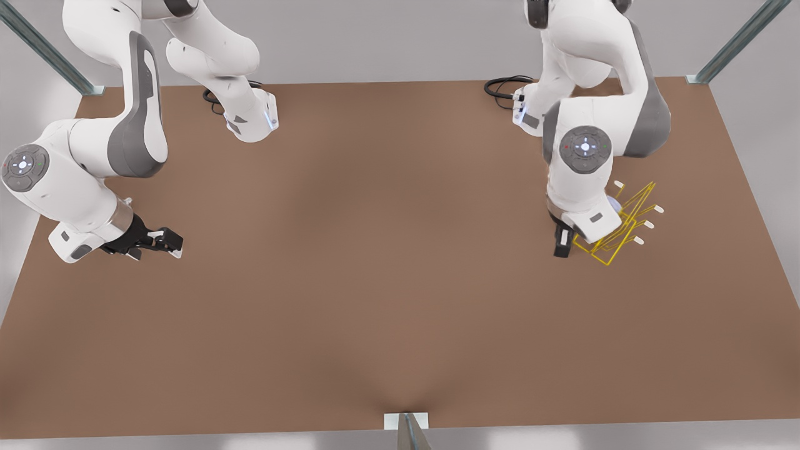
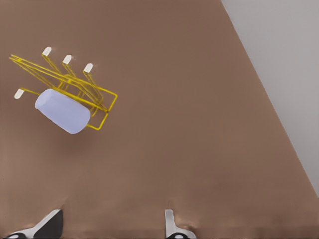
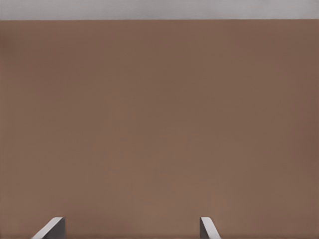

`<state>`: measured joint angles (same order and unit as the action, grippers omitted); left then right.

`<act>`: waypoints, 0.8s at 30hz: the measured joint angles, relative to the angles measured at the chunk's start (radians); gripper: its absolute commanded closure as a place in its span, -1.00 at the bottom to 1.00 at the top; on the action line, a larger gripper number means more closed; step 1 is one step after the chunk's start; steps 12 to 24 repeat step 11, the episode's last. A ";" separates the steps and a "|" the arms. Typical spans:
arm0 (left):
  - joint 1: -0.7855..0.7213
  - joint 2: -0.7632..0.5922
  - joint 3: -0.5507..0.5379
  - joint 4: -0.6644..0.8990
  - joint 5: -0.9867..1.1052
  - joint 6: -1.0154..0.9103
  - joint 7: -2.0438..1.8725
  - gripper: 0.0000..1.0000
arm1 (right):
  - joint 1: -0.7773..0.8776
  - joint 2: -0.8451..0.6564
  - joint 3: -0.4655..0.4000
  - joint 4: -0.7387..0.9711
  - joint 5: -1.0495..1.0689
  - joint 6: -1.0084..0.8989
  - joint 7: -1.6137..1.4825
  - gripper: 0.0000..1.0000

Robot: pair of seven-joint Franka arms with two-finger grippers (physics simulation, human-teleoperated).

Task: Place the cup on the cup holder

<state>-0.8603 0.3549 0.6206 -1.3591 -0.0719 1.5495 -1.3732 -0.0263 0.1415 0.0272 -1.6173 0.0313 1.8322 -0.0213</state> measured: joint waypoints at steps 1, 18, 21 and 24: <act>0.269 -0.060 -0.348 -0.022 0.040 -0.020 0.079 -1.00 | 0.000 0.000 0.000 0.000 0.000 0.000 0.000 -1.00; 0.531 -0.077 -0.589 -0.005 0.086 -0.145 0.691 -1.00 | 0.000 0.001 0.000 0.000 0.000 0.002 -0.001 -1.00; 0.531 -0.077 -0.589 -0.005 0.086 -0.145 0.691 -1.00 | 0.000 0.001 0.000 0.000 0.000 0.002 -0.001 -1.00; 0.531 -0.077 -0.589 -0.005 0.086 -0.145 0.691 -1.00 | 0.000 0.001 0.000 0.000 0.000 0.002 -0.001 -1.00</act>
